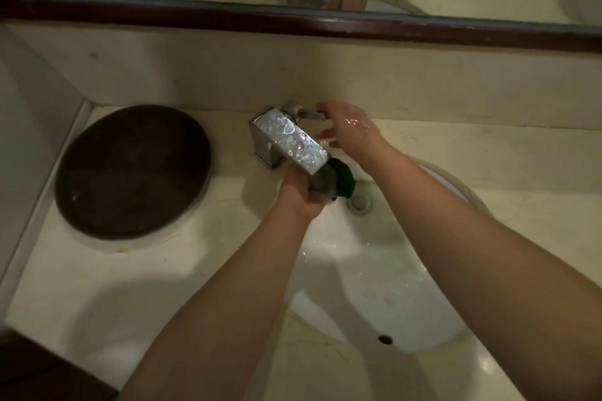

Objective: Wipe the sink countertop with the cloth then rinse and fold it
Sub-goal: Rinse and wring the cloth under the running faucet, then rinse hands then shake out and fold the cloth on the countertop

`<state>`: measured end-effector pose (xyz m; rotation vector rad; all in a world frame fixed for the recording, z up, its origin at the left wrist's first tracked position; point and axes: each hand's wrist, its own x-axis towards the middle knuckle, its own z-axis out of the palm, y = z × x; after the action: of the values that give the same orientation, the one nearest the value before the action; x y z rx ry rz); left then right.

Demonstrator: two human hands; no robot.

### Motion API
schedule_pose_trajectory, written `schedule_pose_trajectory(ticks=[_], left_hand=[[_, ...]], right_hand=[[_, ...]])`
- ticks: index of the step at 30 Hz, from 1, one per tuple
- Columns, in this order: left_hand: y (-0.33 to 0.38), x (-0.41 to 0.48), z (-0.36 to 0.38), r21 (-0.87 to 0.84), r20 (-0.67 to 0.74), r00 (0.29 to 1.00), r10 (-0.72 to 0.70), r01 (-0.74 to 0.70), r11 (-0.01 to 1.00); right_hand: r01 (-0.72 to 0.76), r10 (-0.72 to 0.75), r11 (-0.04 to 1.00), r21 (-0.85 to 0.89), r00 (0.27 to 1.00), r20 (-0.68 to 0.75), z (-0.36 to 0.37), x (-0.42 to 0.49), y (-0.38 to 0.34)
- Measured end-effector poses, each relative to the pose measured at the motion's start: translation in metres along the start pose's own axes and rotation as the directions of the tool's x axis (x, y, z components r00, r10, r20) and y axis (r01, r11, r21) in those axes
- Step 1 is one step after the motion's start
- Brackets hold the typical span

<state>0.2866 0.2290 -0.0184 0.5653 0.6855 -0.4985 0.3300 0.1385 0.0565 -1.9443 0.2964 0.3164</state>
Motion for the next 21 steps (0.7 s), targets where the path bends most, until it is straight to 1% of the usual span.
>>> schedule_pose_trajectory(ticks=[2, 3, 6, 9, 10, 12, 15, 16, 18, 21], left_hand=[[0.002, -0.007, 0.005, 0.006, 0.054, 0.999, -0.004, 0.003, 1.000], [0.003, -0.011, 0.006, 0.014, 0.065, 0.998, -0.004, 0.003, 1.000], [0.006, -0.016, 0.005, -0.033, 0.085, 0.996, -0.009, 0.012, 0.999], [0.004, -0.022, 0.001, 0.002, 0.130, 0.991, -0.002, 0.002, 1.000], [0.003, -0.025, 0.000, 0.028, 0.117, 0.993, -0.006, 0.003, 1.000], [-0.002, -0.026, -0.006, 0.082, 0.032, 0.999, -0.008, 0.005, 0.997], [-0.008, -0.029, -0.015, 0.147, -0.027, 0.999, -0.040, 0.044, 0.988], [-0.010, -0.032, -0.016, 0.167, -0.040, 0.998, -0.049, 0.055, 0.984], [-0.016, -0.040, -0.017, 0.225, -0.046, 0.996, -0.079, 0.088, 0.970], [-0.026, -0.056, -0.012, 0.314, -0.037, 0.991, -0.125, 0.130, 0.940]], right_hand=[[-0.012, 0.012, 1.000, 0.004, 1.000, -0.009, 0.003, -0.004, -0.004], [-0.015, 0.016, 1.000, 0.012, 1.000, -0.022, 0.005, -0.006, -0.006], [0.002, -0.002, 1.000, -0.014, 0.999, -0.037, 0.006, -0.013, -0.006], [0.042, -0.038, 0.995, -0.094, 0.998, 0.040, 0.006, -0.019, -0.004], [0.068, -0.061, 0.988, -0.135, 0.996, 0.061, 0.006, -0.021, -0.004], [0.089, -0.081, 0.982, -0.169, 0.995, 0.052, 0.006, -0.029, -0.003], [0.066, -0.061, 0.994, -0.083, 0.997, 0.056, 0.005, -0.042, 0.003], [0.038, -0.036, 0.998, -0.041, 0.998, 0.044, 0.004, -0.047, 0.006], [-0.055, 0.056, 0.997, 0.048, 0.998, -0.016, -0.002, -0.054, 0.016], [-0.163, 0.171, 0.981, 0.102, 0.982, -0.076, -0.019, -0.065, 0.041]])
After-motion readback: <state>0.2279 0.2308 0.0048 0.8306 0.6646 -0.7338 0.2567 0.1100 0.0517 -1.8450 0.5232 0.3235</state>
